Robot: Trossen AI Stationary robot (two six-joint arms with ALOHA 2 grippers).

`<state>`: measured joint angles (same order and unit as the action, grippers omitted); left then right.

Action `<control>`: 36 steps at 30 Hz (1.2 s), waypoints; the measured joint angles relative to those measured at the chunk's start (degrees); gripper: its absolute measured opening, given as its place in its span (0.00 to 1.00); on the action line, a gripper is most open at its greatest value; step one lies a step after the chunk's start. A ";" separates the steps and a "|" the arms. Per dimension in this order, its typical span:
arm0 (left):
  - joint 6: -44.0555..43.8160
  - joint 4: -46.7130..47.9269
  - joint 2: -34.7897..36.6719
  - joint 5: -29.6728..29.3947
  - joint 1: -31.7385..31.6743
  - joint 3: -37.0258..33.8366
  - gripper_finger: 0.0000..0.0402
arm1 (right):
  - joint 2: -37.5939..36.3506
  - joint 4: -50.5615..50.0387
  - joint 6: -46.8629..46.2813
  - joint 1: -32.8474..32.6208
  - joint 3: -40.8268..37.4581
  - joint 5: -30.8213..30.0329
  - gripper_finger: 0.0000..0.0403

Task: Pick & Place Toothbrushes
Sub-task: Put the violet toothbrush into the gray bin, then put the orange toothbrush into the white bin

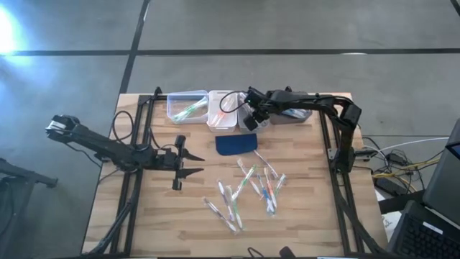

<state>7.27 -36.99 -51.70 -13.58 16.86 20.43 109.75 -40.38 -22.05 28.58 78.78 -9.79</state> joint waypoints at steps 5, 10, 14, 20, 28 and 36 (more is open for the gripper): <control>0.00 0.02 0.00 0.00 0.00 0.00 0.37 | 1.78 0.16 -0.04 -0.02 0.07 0.49 0.06; 0.00 0.02 0.00 0.00 0.00 0.00 0.37 | 3.61 0.49 0.16 0.00 0.48 0.82 0.06; 0.00 0.02 0.00 0.00 0.00 0.00 0.37 | 4.40 0.53 0.16 0.34 0.73 0.86 0.07; 0.00 0.04 0.00 0.00 0.00 0.00 0.37 | 4.42 0.48 -0.05 0.48 0.74 0.87 0.15; 0.00 0.07 0.00 0.00 0.00 0.00 0.37 | 3.58 0.25 -0.04 0.48 0.74 0.97 0.28; 0.00 0.08 0.00 -0.01 0.00 0.00 0.37 | -0.40 0.16 0.03 0.48 0.95 1.86 0.41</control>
<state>7.27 -36.91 -51.70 -13.59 16.86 20.43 109.35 -40.22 -22.02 29.06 79.73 -7.94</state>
